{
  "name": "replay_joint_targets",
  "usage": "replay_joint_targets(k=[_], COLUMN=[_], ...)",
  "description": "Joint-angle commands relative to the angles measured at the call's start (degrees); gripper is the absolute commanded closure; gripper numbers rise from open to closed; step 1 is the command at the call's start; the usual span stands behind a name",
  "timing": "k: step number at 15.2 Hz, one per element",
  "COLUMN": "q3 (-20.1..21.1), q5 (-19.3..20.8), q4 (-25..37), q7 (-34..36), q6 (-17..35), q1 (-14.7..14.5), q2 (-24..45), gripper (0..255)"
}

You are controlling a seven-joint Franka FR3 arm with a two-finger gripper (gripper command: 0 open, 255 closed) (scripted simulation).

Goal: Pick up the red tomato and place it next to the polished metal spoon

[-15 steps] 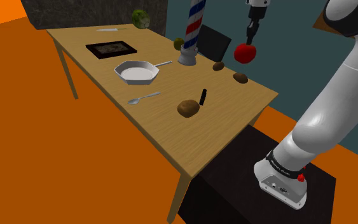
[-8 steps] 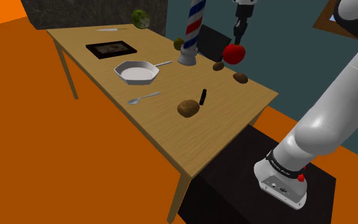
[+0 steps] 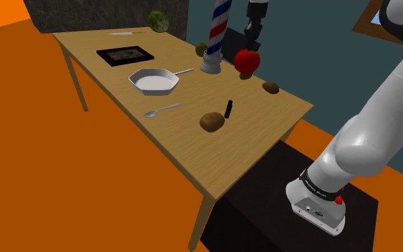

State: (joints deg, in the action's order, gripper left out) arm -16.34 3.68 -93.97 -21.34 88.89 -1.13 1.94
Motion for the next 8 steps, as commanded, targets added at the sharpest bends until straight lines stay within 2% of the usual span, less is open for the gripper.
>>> replay_joint_targets(k=[1,8], q3=[1.3,5.4], q5=[-0.4,-2.1], q4=[0.3,5.4], q7=[2.7,11.2], q6=[-0.1,-1.8], q1=[-1.4,-5.8], q2=[0.4,4.3], gripper=[255,255])
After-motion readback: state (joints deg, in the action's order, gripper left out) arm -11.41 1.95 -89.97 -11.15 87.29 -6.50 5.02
